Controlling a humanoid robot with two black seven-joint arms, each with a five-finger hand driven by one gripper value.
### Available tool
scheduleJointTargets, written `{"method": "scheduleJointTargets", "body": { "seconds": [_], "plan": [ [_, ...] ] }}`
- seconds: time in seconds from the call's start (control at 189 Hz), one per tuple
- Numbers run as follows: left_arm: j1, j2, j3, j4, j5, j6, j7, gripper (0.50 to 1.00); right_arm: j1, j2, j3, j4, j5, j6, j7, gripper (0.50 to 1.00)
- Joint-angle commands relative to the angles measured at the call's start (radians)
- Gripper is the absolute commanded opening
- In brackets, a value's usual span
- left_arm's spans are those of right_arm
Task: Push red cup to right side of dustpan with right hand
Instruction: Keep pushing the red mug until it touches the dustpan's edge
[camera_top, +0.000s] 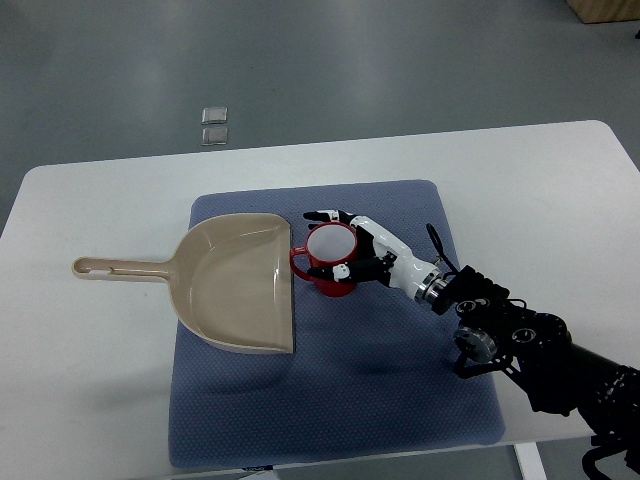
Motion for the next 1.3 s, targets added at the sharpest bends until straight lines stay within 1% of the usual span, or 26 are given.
{"method": "scheduleJointTargets", "body": {
  "seconds": [0.0, 0.612, 0.787, 1.04, 1.293],
  "plan": [
    [0.000, 0.000, 0.000, 0.001, 0.000, 0.000, 0.000, 1.000, -0.001, 0.000, -0.001, 0.001, 0.001, -0.006, 0.000, 0.932],
    [0.000, 0.000, -0.001, 0.001, 0.000, 0.000, 0.000, 1.000, 0.008, 0.000, -0.002, 0.006, 0.003, -0.011, 0.000, 0.932],
    [0.000, 0.000, -0.001, 0.001, 0.000, 0.000, 0.000, 1.000, 0.008, 0.000, 0.002, 0.006, 0.019, 0.003, 0.000, 0.932],
    [0.000, 0.000, -0.001, 0.001, 0.000, 0.000, 0.000, 1.000, 0.010, 0.000, 0.025, 0.073, 0.041, 0.029, 0.000, 0.932],
    [0.000, 0.000, -0.001, 0.001, 0.000, 0.000, 0.000, 1.000, 0.025, 0.000, 0.028, 0.087, 0.053, 0.026, 0.000, 0.934]
  ]
}}
